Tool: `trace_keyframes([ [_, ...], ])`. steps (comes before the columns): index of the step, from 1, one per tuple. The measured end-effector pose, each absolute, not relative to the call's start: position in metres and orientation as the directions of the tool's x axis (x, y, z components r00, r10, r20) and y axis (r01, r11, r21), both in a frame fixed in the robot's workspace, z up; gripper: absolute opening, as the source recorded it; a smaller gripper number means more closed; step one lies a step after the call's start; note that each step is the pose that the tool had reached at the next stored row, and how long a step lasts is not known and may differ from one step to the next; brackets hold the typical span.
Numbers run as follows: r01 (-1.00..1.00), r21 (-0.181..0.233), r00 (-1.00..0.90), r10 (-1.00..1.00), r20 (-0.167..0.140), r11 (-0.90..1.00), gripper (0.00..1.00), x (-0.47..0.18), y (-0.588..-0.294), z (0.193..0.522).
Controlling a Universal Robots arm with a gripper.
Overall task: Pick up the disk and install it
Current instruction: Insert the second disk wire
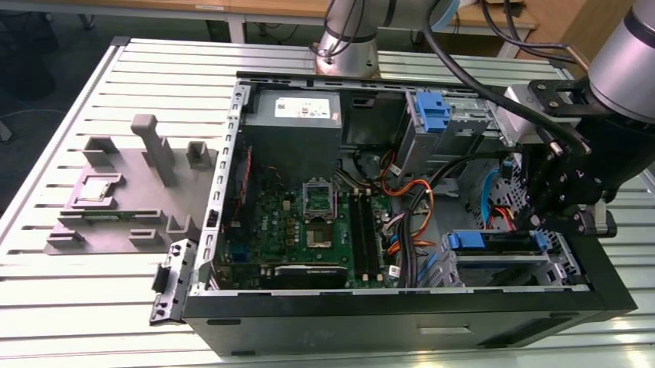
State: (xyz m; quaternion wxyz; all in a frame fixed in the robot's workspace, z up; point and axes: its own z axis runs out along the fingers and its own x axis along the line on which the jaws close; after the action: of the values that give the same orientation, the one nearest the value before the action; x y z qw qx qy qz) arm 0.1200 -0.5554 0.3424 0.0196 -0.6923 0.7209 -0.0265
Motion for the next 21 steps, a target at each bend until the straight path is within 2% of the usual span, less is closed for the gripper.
trace_keyframes([
  [21,-0.997,-0.065,-0.041,-0.999,0.009,0.040,0.10,0.106,-0.556,0.343],
])
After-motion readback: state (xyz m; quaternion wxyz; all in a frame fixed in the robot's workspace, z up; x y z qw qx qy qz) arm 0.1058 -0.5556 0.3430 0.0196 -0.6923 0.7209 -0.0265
